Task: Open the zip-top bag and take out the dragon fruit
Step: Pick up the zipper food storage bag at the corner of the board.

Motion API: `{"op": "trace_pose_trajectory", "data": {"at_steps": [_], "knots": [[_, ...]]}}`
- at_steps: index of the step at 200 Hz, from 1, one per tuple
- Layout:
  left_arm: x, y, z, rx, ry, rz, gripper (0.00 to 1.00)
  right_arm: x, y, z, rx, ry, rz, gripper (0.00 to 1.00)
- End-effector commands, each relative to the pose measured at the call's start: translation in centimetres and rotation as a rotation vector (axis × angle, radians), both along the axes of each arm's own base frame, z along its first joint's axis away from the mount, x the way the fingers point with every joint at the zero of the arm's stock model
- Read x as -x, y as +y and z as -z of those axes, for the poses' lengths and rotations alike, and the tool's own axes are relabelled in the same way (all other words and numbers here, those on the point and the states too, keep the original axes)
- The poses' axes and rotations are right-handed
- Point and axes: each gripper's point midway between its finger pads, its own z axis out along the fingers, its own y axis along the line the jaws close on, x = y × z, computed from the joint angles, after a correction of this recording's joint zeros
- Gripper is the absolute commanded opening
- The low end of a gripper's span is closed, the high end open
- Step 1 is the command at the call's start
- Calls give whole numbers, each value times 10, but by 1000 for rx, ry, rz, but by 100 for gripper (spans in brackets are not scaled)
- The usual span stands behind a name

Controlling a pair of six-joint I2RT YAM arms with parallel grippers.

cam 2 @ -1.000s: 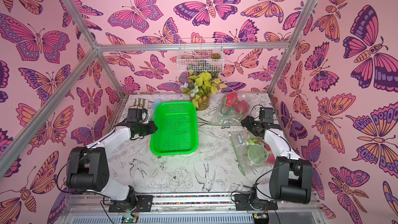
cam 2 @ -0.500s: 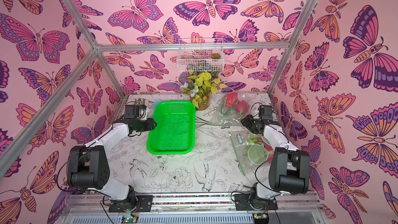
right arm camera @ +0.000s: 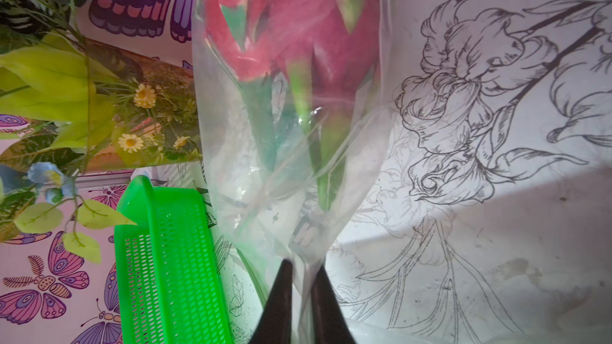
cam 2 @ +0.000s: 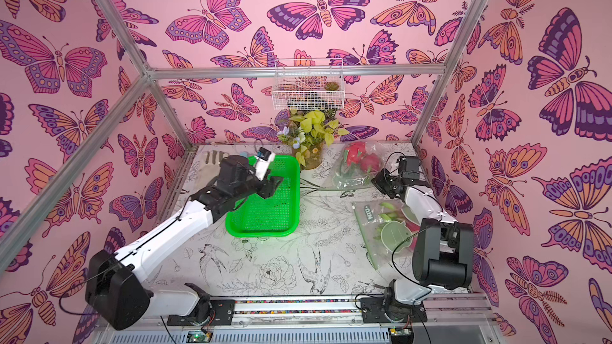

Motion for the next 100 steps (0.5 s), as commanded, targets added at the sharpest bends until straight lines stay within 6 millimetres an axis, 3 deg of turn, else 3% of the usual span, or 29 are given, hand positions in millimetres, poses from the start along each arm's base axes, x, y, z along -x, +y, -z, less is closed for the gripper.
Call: {"op": "trace_pose_trajectory", "data": {"at_steps": [1, 23, 50, 100], "knots": [[-3, -65, 8, -93, -172, 187, 60, -5, 7, -38, -66, -78, -13, 0], [-9, -116, 24, -150, -223, 286, 60, -3, 12, -57, -96, -95, -29, 0], [-17, -162, 20, -158, -287, 373, 66, 2, 18, -83, -120, -119, -55, 0], [-38, -206, 17, -167, -331, 476, 62, 14, 30, -118, -179, -170, -91, 0]]}}
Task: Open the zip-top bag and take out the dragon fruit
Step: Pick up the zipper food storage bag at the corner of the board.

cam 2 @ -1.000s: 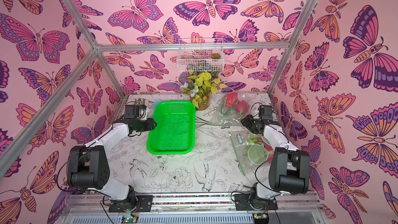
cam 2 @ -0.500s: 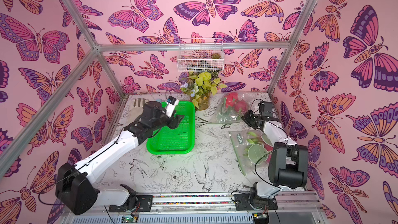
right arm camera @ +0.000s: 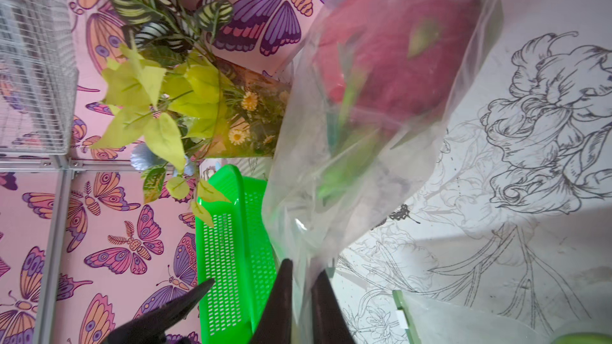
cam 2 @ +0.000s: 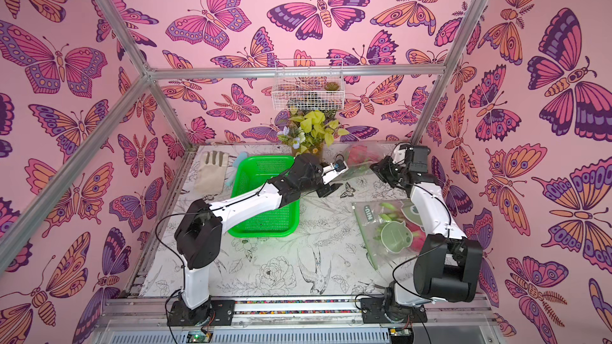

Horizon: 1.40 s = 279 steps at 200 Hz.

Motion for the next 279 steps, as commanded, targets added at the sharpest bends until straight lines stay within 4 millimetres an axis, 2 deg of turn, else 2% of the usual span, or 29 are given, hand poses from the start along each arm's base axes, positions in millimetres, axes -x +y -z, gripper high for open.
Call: {"op": "trace_pose_trajectory", "data": {"at_steps": [1, 20, 50, 92, 118, 145, 169, 192, 205, 220, 239, 264, 279], "knots": [[-4, -16, -9, -9, -50, 77, 62, 11, 10, -32, -67, -38, -40, 0], [-3, -26, -6, -12, -47, 115, 65, 15, 13, -39, -78, -50, -46, 0], [26, -37, -8, 4, 2, 219, 72, 19, 15, -49, -88, -64, -54, 0], [46, -49, -13, 13, 9, 230, 74, 21, 17, -55, -100, -74, -58, 0], [36, -56, -3, -9, -16, 183, 74, 24, 20, -59, -114, -83, -63, 0], [21, -60, -3, -19, -52, 132, 70, 28, 23, -67, -116, -99, -65, 0], [12, -63, -9, -14, -80, 106, 61, 30, 24, -72, -127, -106, -67, 0], [6, -62, -15, -10, -97, 89, 23, 32, 25, -77, -132, -117, -68, 0], [7, -62, -22, -5, -108, 91, 12, 32, 25, -80, -130, -124, -67, 0], [9, -59, -31, 5, -115, 94, 0, 32, 26, -83, -128, -137, -74, 14], [20, -53, -52, 32, -75, 132, 0, 31, 28, -97, -104, -203, -107, 30], [35, -44, -82, 81, 6, 185, 0, 31, 24, -127, 19, -368, -152, 51], [40, -40, -98, 113, 36, 199, 0, 30, 22, -143, 77, -458, -191, 57]]}}
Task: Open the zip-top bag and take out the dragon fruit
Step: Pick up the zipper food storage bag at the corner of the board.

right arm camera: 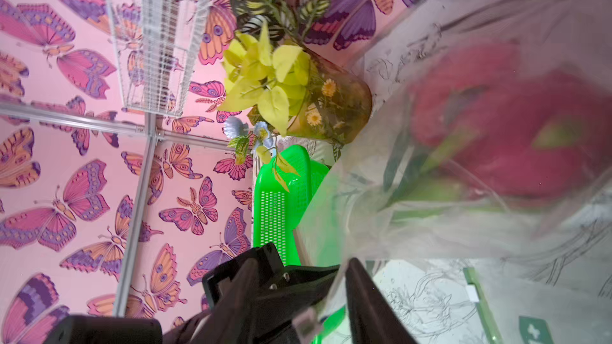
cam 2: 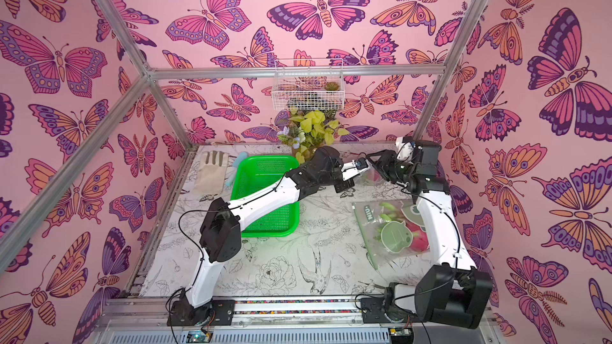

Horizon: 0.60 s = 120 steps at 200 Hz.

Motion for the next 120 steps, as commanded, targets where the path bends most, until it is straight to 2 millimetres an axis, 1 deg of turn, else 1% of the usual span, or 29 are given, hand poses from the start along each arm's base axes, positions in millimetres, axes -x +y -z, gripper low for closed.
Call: {"op": "trace_pose_trajectory", "data": {"at_steps": [1, 11, 41, 59, 66, 73, 89, 108, 120], "knots": [[22, 15, -79, 125, 37, 60, 0, 1, -1, -60, 129, -283, -68, 57], [25, 17, -90, 137, 67, 76, 0, 0, -2, -66, 152, -328, -85, 59], [28, 24, -118, 159, 94, 80, 0, -2, -7, -87, 148, -474, -146, 59], [27, 29, -133, 179, 99, 79, 0, 4, -3, -98, 143, -558, -231, 57], [26, 31, -136, 182, 104, 78, 0, 9, 3, -101, 149, -602, -287, 58], [27, 32, -139, 182, 105, 82, 0, 14, 8, -102, 163, -641, -336, 58], [28, 37, -140, 170, 106, 89, 0, 23, 12, -100, 215, -705, -395, 57], [32, 43, -142, 170, 129, 114, 0, 43, 23, -95, 275, -827, -527, 55], [36, 46, -141, 160, 141, 132, 0, 56, 29, -87, 336, -922, -605, 54]]}}
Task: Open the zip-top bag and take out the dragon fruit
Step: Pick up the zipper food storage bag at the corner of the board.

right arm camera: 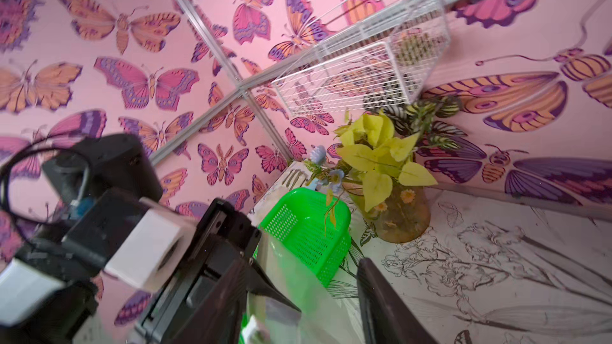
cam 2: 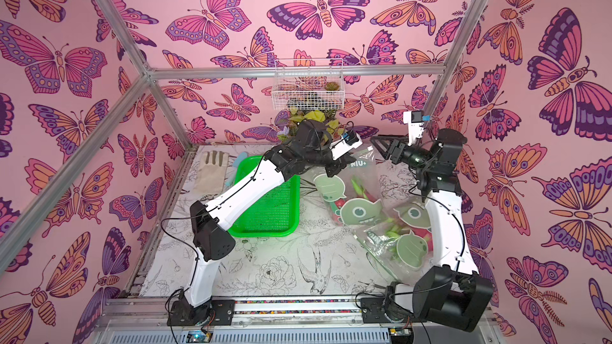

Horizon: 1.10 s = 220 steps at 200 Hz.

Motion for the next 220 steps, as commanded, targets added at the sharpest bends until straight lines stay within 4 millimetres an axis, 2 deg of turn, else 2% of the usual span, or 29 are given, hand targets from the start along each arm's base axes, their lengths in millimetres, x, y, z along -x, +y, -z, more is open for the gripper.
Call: {"op": "trace_pose_trajectory", "data": {"at_steps": [1, 33, 81, 118, 177, 208, 220], "knots": [[17, 16, -53, 86, -34, 55, 0, 37, 18, 3, 144, -263, -204, 54], [24, 20, -50, 71, -15, 80, 0, 47, 16, 19, 225, -343, -211, 55], [37, 33, -56, 83, 0, 137, 0, 66, 16, 30, 198, -415, -330, 55], [44, 38, -53, 93, 19, 201, 0, 64, 16, 35, 187, -458, -367, 58], [43, 36, -38, 74, 41, 214, 0, 70, 40, 44, 151, -459, -457, 57], [39, 32, -34, 73, 52, 212, 0, 70, 46, 43, 134, -431, -478, 50], [38, 31, -32, 71, 53, 209, 0, 71, 46, 42, 146, -436, -470, 44]]}}
